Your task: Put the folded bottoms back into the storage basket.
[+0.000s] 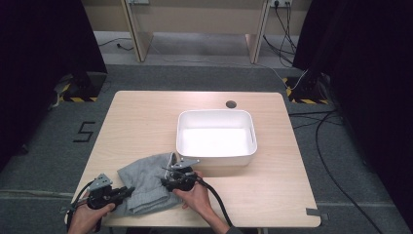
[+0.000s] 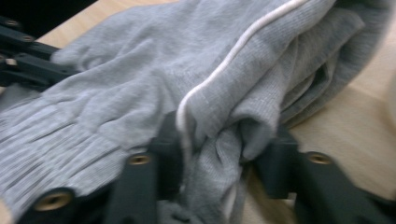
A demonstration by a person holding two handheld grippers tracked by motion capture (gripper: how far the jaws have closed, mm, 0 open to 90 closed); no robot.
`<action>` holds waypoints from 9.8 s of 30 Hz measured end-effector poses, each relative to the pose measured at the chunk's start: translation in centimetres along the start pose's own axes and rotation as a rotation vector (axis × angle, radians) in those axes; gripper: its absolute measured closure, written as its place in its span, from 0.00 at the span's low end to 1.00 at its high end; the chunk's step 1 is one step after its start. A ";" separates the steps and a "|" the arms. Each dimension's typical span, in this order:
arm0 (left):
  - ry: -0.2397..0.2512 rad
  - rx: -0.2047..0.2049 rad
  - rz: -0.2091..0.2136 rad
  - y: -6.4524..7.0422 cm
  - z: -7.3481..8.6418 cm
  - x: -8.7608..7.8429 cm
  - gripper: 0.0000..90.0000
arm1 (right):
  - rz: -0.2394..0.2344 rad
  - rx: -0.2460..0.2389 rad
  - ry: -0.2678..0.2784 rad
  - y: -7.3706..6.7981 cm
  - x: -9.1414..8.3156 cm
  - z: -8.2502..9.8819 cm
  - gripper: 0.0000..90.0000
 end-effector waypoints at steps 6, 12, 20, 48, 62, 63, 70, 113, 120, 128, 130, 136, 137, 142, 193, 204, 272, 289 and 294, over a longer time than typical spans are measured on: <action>0.023 0.004 -0.002 0.0 -0.2 -0.4 0.88 | 0.012 -0.045 0.010 -0.1 -0.3 -0.1 0.81; 0.075 0.032 -0.017 0.7 -0.9 -2.0 0.89 | 0.023 -0.113 0.083 -1.5 -2.2 -1.0 0.82; 0.173 0.076 0.002 1.7 -2.9 -5.4 0.89 | 0.005 -0.148 0.174 -2.6 -6.1 -2.8 0.82; 0.248 0.239 0.099 6.6 -16.7 -5.5 0.89 | 0.075 -0.099 0.284 3.7 -18.5 -5.9 0.82; 0.189 0.267 0.085 9.2 -22.4 -0.4 0.89 | 0.146 -0.025 0.263 10.0 -21.3 -5.0 0.82; 0.186 0.268 0.084 9.3 -22.6 -0.1 0.89 | 0.156 -0.025 0.265 10.4 -21.4 -4.9 0.82; 0.151 0.265 0.097 9.8 -24.2 2.2 0.89 | 0.179 0.015 0.237 12.7 -21.5 -4.6 0.82; -0.088 0.198 0.083 7.9 -24.5 11.0 0.87 | 0.189 0.202 -0.046 18.8 -15.5 -1.8 0.81; -0.112 0.200 0.073 7.8 -24.2 11.1 0.86 | 0.194 0.197 -0.069 18.9 -15.0 -1.8 0.81; -0.141 0.202 0.060 7.6 -23.8 11.4 0.85 | 0.195 0.217 -0.094 19.0 -14.8 -1.7 0.77; -0.148 0.206 0.054 7.6 -23.8 11.4 0.84 | 0.200 0.214 -0.104 19.0 -14.8 -1.6 0.77; -0.157 0.211 0.047 7.6 -23.7 11.5 0.83 | 0.222 0.206 -0.114 19.1 -14.8 -1.4 0.76; -0.157 0.210 0.049 7.6 -23.7 11.5 0.83 | 0.222 0.207 -0.113 19.1 -14.8 -1.4 0.76; -0.161 0.223 0.046 7.8 -23.6 11.3 0.81 | 0.230 0.213 -0.106 19.1 -14.9 -1.3 0.72; -0.012 0.197 0.084 8.4 -21.9 5.4 0.38 | 0.345 0.100 0.033 16.2 -20.2 -0.1 0.46; 0.018 0.190 0.085 7.6 -20.7 3.9 0.30 | 0.343 0.111 0.078 15.7 -21.2 1.6 0.41; 0.077 0.138 0.069 4.2 -8.9 3.1 0.17 | 0.411 0.107 0.145 12.3 -21.7 11.3 0.25; 0.020 0.140 0.022 3.2 -6.2 3.4 0.17 | 0.418 0.104 0.155 11.7 -21.0 13.1 0.25; -0.007 0.163 0.007 3.2 -5.5 3.6 0.17 | 0.405 0.094 0.144 11.2 -20.3 13.6 0.25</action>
Point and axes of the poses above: each handheld gripper's, and its own axes: x roughly forward along the jaws, z roughly out of its underside, y roughly to its right, the point moved 3 cm from there along x, roughly forward along the jaws, and after that the axes turned 15 degrees about -y, right-handed, at the moved point
